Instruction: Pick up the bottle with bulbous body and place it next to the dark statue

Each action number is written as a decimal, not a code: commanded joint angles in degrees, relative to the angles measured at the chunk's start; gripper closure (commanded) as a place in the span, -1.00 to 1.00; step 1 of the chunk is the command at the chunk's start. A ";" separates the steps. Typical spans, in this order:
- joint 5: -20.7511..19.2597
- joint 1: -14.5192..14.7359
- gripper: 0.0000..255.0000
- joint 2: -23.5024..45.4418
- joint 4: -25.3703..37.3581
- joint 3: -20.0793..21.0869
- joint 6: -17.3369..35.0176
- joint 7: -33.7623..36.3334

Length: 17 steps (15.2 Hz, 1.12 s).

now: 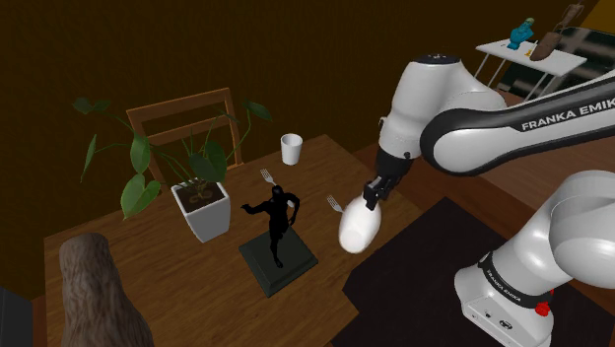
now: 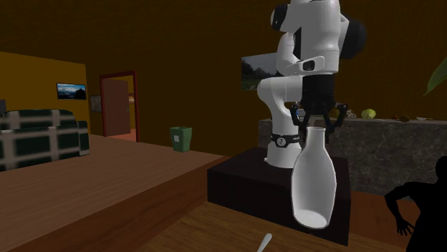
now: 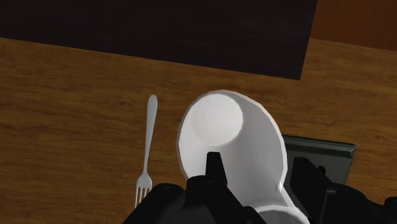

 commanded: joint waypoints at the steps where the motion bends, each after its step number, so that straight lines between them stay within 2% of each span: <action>1: 0.10 -0.04 1.00 1.53 -0.58 0.35 2.18 0.09; 14: -0.52 -1.09 1.00 13.78 -3.76 2.39 17.55 0.83; 17: -0.53 -1.09 1.00 13.78 -3.76 2.38 17.55 0.84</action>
